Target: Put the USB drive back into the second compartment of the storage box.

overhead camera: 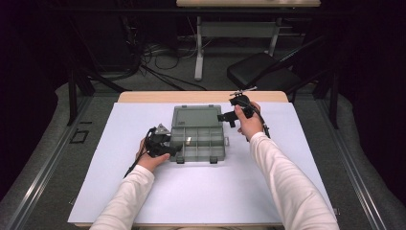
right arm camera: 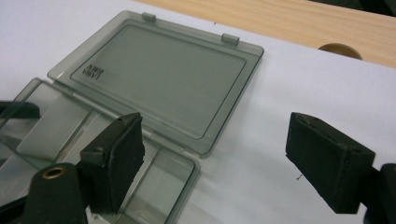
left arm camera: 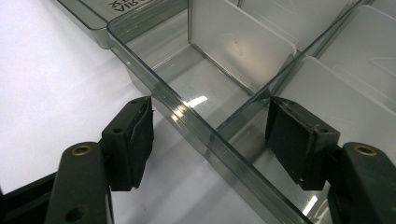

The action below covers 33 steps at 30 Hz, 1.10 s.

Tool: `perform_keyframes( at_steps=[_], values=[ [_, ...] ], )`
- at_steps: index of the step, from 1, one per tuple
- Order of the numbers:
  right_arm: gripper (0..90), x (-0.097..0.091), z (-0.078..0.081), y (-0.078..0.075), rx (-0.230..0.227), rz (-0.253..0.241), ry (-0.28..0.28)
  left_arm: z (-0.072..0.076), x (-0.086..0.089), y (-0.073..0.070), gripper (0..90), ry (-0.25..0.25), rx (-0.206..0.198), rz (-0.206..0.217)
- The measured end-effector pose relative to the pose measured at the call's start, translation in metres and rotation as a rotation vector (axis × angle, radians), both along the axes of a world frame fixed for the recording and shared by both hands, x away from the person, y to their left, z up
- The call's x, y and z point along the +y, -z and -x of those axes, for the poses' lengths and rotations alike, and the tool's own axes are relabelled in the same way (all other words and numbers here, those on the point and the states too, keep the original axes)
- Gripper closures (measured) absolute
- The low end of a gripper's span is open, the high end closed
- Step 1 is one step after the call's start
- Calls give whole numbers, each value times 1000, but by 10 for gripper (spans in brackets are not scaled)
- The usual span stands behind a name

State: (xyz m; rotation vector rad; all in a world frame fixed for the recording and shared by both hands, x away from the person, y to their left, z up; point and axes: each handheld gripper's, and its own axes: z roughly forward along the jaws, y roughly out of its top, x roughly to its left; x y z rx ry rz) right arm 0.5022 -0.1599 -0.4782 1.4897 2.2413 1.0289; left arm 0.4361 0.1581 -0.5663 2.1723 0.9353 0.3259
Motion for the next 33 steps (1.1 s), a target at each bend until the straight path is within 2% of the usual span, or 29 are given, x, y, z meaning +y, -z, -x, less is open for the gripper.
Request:
perform_keyframes(
  at_steps=[3,7,11,16,19,22,28,33],
  values=[
    [187,-3,-7,0,21,-31,32,0,0,0,328,0,1,1],
    [179,-5,-16,1,40,6,56,0,0,0,328,0,1,3],
    [173,-8,-23,3,45,9,90,0,0,0,328,0,0,1],
    [161,-6,-29,6,56,32,87,0,0,0,328,-1,1,2],
    [147,-4,-31,9,63,12,87,0,0,0,328,-1,2,3],
    [146,-1,-34,12,85,17,90,0,0,0,329,0,1,2],
    [146,2,-39,20,103,-9,124,0,0,0,329,-1,0,2],
    [155,8,-40,26,107,23,107,0,0,0,328,-1,0,3]
  ],
)
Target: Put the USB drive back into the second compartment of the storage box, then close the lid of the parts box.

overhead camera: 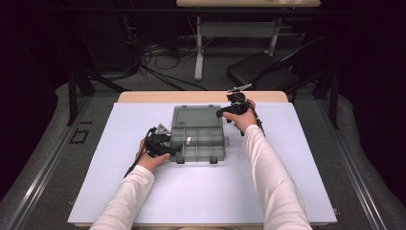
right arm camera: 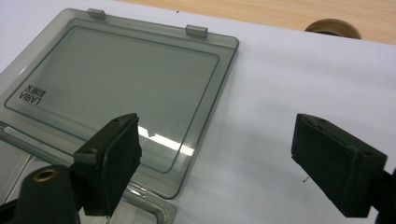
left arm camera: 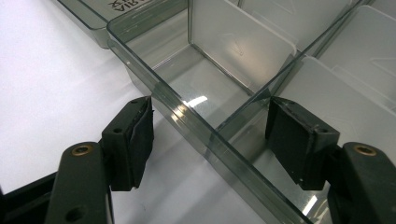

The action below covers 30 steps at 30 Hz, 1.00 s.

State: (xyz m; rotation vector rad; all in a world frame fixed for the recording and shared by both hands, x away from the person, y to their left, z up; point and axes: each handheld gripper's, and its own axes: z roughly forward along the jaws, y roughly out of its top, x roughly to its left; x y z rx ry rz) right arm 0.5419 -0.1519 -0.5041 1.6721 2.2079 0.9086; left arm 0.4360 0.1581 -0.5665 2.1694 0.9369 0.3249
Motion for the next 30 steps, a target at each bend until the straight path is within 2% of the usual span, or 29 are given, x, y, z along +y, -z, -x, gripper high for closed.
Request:
perform_keyframes(
  at_steps=[11,13,20,24,26,30],
  values=[
    [214,13,4,3,-11,5,-42,0,0,0,329,-1,1,0],
    [214,15,4,3,-13,-10,-43,0,0,0,329,-1,1,1],
    [223,17,5,4,-25,10,-60,0,0,0,329,-1,1,0],
    [246,18,5,5,-15,-30,-79,0,0,0,329,-1,1,1],
    [246,20,6,5,-32,-25,-80,0,0,0,329,-1,1,0],
    [244,23,5,7,-27,-26,-67,0,0,0,329,-2,1,1]
  ],
)
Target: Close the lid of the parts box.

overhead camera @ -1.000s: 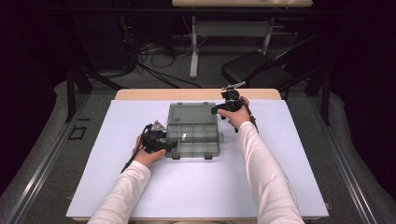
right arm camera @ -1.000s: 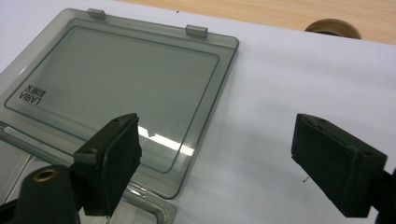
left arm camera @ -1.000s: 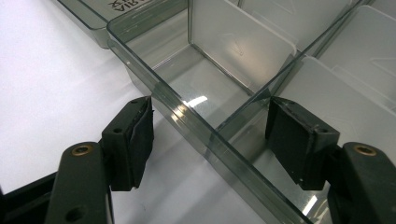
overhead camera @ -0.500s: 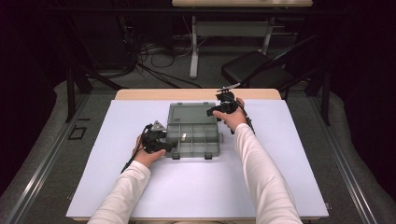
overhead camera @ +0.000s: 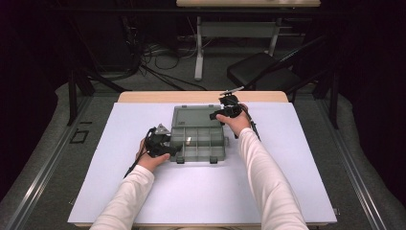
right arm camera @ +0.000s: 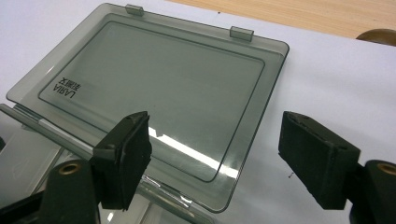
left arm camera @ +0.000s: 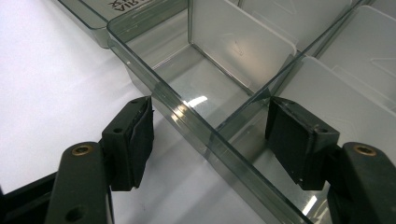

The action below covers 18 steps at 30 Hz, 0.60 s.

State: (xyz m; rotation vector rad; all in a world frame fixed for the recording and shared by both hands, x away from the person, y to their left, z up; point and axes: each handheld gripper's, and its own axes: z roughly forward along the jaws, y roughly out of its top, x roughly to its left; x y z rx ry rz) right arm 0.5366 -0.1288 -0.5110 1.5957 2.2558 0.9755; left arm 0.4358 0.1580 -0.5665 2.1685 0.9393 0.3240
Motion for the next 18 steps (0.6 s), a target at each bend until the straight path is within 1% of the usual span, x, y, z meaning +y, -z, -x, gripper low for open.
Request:
perform_keyframes(
  at_steps=[1,2,3,4,5,8,10,13,14,15,17,18],
  values=[
    [244,0,0,1,-1,7,-3,0,0,0,329,0,0,0],
    [244,1,0,2,10,3,-6,0,0,0,329,0,0,0],
    [245,2,0,3,16,5,-6,0,0,0,329,0,0,0],
    [251,2,0,3,31,12,-7,0,0,0,330,0,0,0],
    [259,3,-1,5,27,-4,-10,0,0,0,330,0,0,0],
    [271,3,-2,9,51,-18,1,0,0,0,330,0,0,0],
    [283,4,-2,10,49,-11,21,0,0,0,330,-1,1,0],
    [301,4,-3,13,55,-17,34,0,0,0,330,-1,1,0],
    [309,5,-3,12,78,-9,39,0,0,0,331,-2,1,1],
    [294,6,-3,15,74,-26,39,0,0,0,331,-2,1,1],
    [282,6,-3,17,68,-14,45,0,0,0,331,-2,1,1],
    [282,7,-3,18,67,-16,55,0,0,0,332,-2,1,1]
  ],
)
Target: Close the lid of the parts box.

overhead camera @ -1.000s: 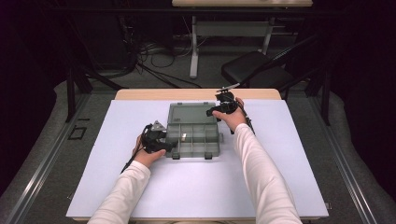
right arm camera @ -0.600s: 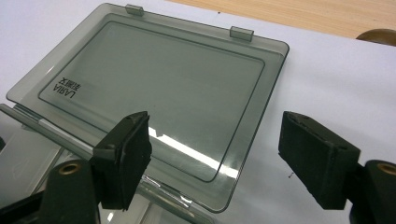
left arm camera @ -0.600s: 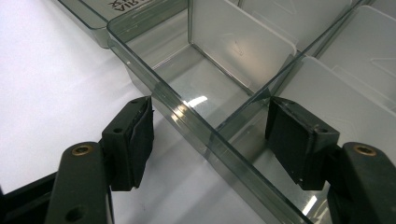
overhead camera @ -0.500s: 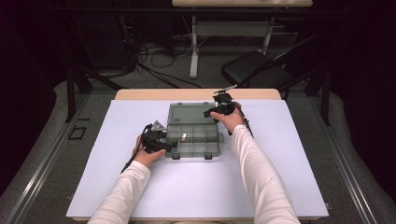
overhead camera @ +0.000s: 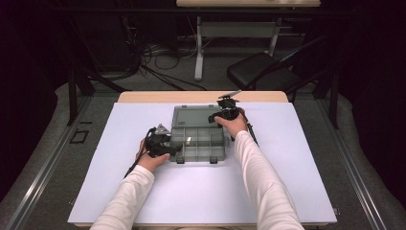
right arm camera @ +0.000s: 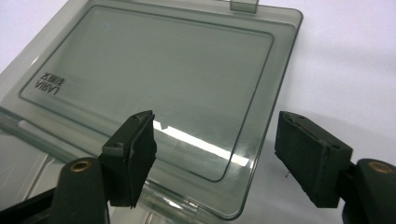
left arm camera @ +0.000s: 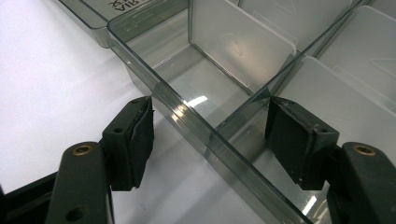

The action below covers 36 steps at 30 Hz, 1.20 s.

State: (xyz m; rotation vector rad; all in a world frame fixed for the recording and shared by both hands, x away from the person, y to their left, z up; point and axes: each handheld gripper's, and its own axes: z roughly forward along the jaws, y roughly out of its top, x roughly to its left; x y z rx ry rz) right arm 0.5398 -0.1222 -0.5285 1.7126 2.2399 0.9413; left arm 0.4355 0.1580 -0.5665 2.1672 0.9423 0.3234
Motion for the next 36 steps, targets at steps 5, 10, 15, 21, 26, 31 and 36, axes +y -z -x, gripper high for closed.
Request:
perform_keyframes(
  at_steps=[5,10,15,21,26,31,36],
  values=[
    [281,-1,0,3,4,-11,13,0,0,0,332,0,0,1],
    [280,-3,-1,6,19,-43,21,0,0,0,332,-1,1,2],
    [279,-3,-1,9,79,-19,8,0,0,0,332,-1,1,2],
    [270,-2,-1,14,66,-67,14,0,0,0,332,-1,1,2],
    [255,-1,-1,14,78,-66,14,0,0,0,332,-1,1,2],
    [269,-1,-1,14,74,-69,19,0,0,0,333,-1,1,3],
    [270,-2,-1,15,74,-84,28,0,0,0,333,0,1,2]
  ],
)
